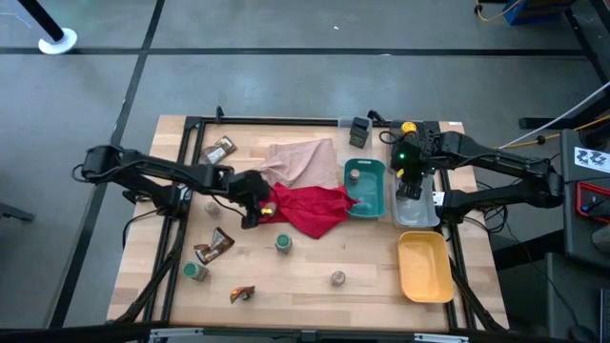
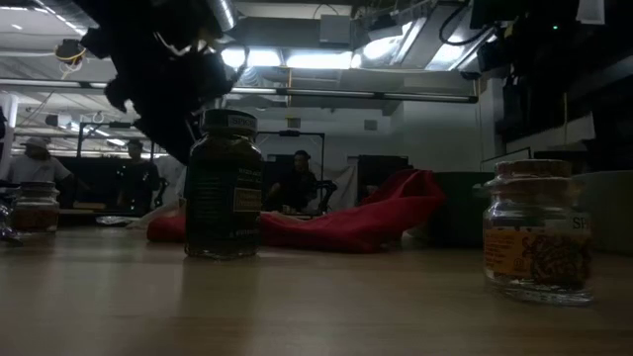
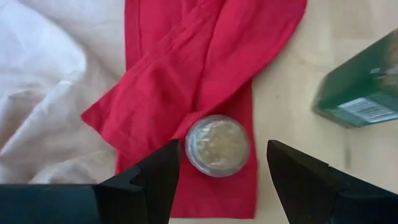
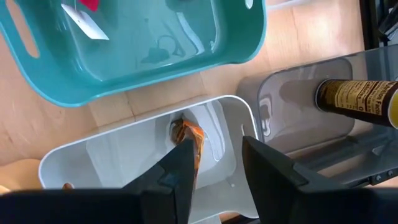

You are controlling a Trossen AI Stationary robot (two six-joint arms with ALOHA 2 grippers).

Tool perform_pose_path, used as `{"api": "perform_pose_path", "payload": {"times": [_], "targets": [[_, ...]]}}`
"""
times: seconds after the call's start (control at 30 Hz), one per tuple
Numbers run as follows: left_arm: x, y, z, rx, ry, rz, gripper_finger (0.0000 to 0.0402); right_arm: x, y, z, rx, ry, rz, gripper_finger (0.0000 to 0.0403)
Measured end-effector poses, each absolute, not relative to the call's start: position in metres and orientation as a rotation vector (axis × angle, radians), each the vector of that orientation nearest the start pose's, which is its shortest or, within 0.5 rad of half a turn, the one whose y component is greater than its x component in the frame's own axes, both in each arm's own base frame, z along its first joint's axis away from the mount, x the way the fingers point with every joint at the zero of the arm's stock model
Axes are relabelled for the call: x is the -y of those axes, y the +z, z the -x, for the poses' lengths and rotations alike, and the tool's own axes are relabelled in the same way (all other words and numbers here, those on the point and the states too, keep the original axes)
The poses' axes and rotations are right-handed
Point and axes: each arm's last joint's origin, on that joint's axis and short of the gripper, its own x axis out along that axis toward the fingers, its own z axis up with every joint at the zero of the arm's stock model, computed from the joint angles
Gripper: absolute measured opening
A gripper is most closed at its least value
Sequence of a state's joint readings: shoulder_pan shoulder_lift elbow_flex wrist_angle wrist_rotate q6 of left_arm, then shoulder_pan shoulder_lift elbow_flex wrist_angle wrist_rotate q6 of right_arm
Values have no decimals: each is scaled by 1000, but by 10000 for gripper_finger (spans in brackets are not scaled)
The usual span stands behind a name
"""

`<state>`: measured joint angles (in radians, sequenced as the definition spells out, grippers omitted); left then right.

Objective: Sort spices by type
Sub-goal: Put the top right transparent seasoning bottle into the blue bin

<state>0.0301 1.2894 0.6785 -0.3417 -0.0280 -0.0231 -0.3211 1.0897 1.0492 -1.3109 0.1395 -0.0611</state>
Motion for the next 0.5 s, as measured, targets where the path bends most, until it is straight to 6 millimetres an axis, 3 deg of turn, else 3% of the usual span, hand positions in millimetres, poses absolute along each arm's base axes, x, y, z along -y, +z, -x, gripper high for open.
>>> {"api": "perform_pose_path", "payload": {"times": [0.5], "targets": [[-9, 164, -251, -1009, 80, 21, 223, 56, 293, -156, -1367, -345, -74, 135]]}}
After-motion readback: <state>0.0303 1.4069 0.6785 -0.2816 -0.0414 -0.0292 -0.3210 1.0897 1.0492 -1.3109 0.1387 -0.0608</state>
